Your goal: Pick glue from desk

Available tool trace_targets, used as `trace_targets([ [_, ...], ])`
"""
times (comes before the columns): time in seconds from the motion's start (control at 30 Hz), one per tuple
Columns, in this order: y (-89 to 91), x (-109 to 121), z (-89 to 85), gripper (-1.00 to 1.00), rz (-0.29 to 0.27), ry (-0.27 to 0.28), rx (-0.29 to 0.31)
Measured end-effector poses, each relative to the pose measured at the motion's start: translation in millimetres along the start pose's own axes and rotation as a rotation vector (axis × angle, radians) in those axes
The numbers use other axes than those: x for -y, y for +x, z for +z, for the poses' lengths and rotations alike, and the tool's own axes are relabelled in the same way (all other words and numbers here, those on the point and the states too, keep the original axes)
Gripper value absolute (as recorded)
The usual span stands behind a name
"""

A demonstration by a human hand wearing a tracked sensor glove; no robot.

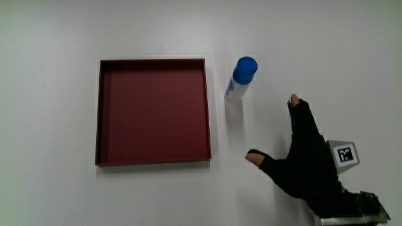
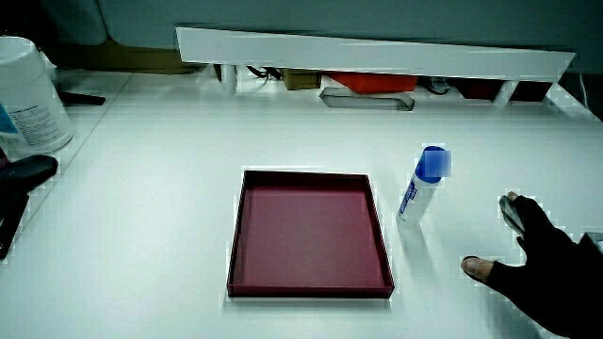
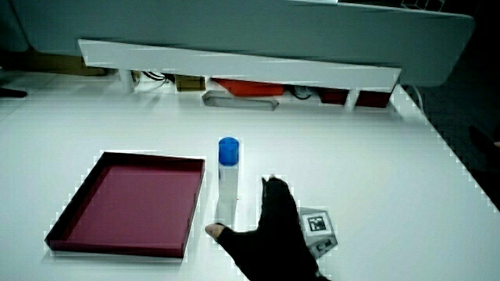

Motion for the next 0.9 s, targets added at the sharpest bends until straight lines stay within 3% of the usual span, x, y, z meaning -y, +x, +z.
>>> trace_targets([
  [0.03,-3.2,-5,0.7,0.00,0.029,-0.005,-0.029],
  [0.07,-2.6,-9,1.8,0.00,0.006,-0.003,-0.038],
  [0.1,5.5,-13,4.9,0.00,-0.030,0.001,0.024],
  [0.13,8.8,-17,6.5,0.00,-0.076,0.002,0.040],
  [0.17,13.2,-23,8.2,0.00,-0.082,-0.003,0.057],
  [0.23,7.4,-34,7.2,0.00,-0.122,-0.012,-0.018],
  [0.3,4.6,-45,5.1,0.00,-0.101,-0.024,-0.059],
  [0.33,4.2,-49,4.6,0.00,-0.132,-0.030,-0.047],
  [0.37,-0.6,-53,2.8,0.00,-0.112,-0.028,-0.074],
  [0.47,5.0,-68,0.4,0.00,-0.135,-0.044,-0.049],
  [0.5,-1.4,-71,-1.7,0.00,-0.147,-0.039,-0.102],
  [0.57,4.9,-80,-2.3,0.00,-0.158,-0.048,-0.088],
  [0.63,4.2,-89,-4.3,0.00,-0.149,-0.057,-0.122],
  [0.73,8.7,-98,-7.7,0.00,-0.226,-0.066,-0.122],
  [0.9,8.3,-114,-16.5,0.00,-0.170,-0.091,-0.183],
])
